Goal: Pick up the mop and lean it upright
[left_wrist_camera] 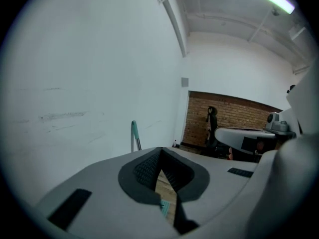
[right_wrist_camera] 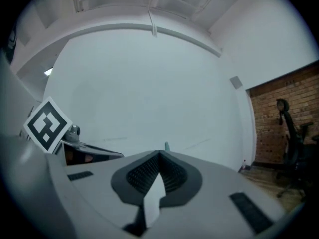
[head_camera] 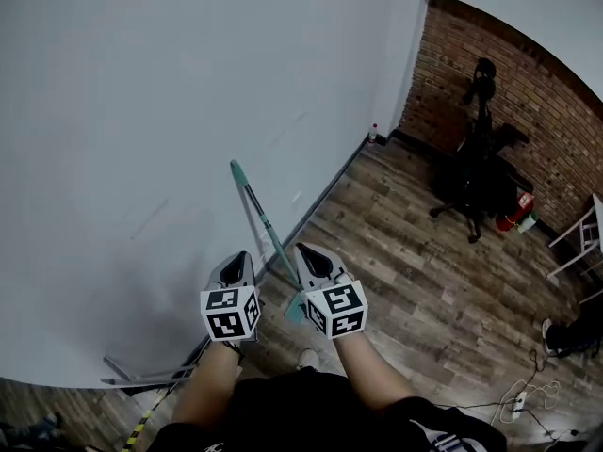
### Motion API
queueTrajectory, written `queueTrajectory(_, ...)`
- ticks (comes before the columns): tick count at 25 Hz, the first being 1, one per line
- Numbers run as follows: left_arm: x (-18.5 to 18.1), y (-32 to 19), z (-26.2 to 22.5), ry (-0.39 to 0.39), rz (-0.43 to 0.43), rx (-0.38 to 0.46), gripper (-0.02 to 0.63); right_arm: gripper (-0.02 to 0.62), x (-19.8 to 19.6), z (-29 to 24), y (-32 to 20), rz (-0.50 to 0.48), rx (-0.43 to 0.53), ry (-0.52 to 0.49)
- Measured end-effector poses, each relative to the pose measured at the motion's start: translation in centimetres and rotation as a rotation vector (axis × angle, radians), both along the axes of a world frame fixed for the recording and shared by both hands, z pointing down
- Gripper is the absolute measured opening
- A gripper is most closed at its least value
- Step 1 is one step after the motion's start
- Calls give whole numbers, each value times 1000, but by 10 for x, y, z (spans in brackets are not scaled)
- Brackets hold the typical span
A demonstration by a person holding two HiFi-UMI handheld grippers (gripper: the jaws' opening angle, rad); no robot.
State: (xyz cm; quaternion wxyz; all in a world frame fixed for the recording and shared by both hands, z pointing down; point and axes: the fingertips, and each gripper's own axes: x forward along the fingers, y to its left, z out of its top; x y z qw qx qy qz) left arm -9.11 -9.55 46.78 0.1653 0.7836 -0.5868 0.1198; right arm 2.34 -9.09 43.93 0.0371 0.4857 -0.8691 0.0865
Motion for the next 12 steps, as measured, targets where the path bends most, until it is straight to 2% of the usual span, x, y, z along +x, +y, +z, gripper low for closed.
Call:
queueTrajectory(6, -2, -27, 16, -42, -45, -34, -3, 5, 9, 19, -18, -26, -19, 1)
queueTrajectory(12, -2, -68, 16, -61, -63, -20, -3, 5, 22, 28, -49, -9, -54, -55)
